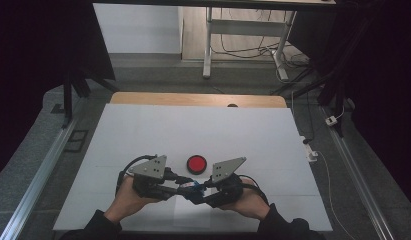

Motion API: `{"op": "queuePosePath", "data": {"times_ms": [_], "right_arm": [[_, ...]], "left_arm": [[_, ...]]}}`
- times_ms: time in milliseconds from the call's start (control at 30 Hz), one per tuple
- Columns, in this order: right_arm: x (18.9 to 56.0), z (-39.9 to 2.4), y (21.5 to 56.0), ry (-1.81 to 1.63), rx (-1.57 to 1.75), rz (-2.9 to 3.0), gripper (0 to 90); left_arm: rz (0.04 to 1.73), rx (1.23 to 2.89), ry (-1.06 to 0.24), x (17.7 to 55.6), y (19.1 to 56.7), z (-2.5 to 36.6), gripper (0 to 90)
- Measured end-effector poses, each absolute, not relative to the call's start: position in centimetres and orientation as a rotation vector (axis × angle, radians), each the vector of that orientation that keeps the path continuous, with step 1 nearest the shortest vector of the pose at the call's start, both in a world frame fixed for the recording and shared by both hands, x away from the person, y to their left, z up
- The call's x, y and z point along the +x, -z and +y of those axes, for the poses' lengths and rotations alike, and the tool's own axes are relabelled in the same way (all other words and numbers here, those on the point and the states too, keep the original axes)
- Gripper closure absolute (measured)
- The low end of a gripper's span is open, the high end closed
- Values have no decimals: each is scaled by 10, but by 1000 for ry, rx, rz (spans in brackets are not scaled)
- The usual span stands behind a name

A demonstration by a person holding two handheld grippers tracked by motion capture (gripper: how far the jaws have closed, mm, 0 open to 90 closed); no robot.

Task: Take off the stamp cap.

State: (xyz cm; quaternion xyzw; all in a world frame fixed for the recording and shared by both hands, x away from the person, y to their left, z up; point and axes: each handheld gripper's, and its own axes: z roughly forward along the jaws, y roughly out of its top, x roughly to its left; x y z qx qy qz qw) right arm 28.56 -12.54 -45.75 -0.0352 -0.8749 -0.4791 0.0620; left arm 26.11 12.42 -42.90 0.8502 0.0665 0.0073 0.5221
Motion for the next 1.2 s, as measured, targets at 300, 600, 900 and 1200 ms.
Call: {"op": "queuePosePath", "data": {"times_ms": [300,600,900,1200], "right_arm": [[286,-127,456,1476,-89,-2628,673],[287,-128,456,1510,-97,-2592,680],[289,-129,454,1487,-132,-2570,693],[293,-128,454,1392,-271,-2541,698]], "left_arm": [[139,2010,-21,261,429,127,703],[139,1985,-22,262,428,129,703],[125,1978,-44,261,428,129,704],[124,1987,-101,258,426,130,705]]}}
